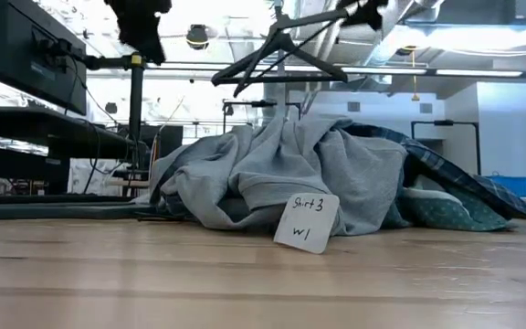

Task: Hang clothes
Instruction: Hang the gray hanger on the hanger rack

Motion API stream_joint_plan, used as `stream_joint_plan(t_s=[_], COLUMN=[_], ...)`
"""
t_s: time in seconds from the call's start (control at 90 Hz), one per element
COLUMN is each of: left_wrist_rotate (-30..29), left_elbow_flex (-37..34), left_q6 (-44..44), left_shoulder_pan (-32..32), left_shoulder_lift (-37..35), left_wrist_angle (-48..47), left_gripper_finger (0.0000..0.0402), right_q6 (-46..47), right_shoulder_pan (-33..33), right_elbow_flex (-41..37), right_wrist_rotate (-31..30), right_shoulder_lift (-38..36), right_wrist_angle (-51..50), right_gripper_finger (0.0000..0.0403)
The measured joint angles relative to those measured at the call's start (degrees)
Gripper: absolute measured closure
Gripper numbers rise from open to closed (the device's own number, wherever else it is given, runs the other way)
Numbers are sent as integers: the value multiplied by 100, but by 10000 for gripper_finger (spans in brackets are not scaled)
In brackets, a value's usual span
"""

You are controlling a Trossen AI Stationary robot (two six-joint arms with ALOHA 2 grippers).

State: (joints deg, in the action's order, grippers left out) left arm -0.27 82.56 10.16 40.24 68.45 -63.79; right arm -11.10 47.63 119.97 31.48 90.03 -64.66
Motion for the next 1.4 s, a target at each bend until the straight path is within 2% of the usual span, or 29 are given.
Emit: stream_joint_plan(t_s=[0.1, 0.278, 0.411, 0.711, 0.9, 1.122, 1.4], left_wrist_rotate=[-2, -9, -20, 197, 773, 119, 188], left_elbow_flex=[-469, -1501, -2291, -3561, -3987, -4371, -4837], left_q6=[-723, -1708, -2405, -3396, -3751, -3909, -4767], left_shoulder_pan=[-552, -1334, -1691, -2772, -3622, -4569, -4956], left_shoulder_lift=[2, 7, 7, 7, 5, 359, 1377], left_wrist_angle=[-349, -282, -79, 136, 1289, 1815, 2787], left_gripper_finger=[236, 236, 236, 236, 236, 236, 236], right_q6=[-9, 376, 618, 943, 1163, 1229, 1262], right_shoulder_pan=[-380, -1003, -1373, -1976, -2140, -2349, -2528], right_elbow_flex=[-480, -1549, -2293, -3352, -3578, -3594, -3594], right_wrist_rotate=[14, 5, 9, 0, -5, -4, -4], right_shoulder_lift=[-293, -686, -848, -908, -908, -910, -908], right_wrist_angle=[291, 882, 1181, 1869, 2015, 1817, 1750], right_gripper_finger=[165, 165, 165, 165, 165, 165, 165])
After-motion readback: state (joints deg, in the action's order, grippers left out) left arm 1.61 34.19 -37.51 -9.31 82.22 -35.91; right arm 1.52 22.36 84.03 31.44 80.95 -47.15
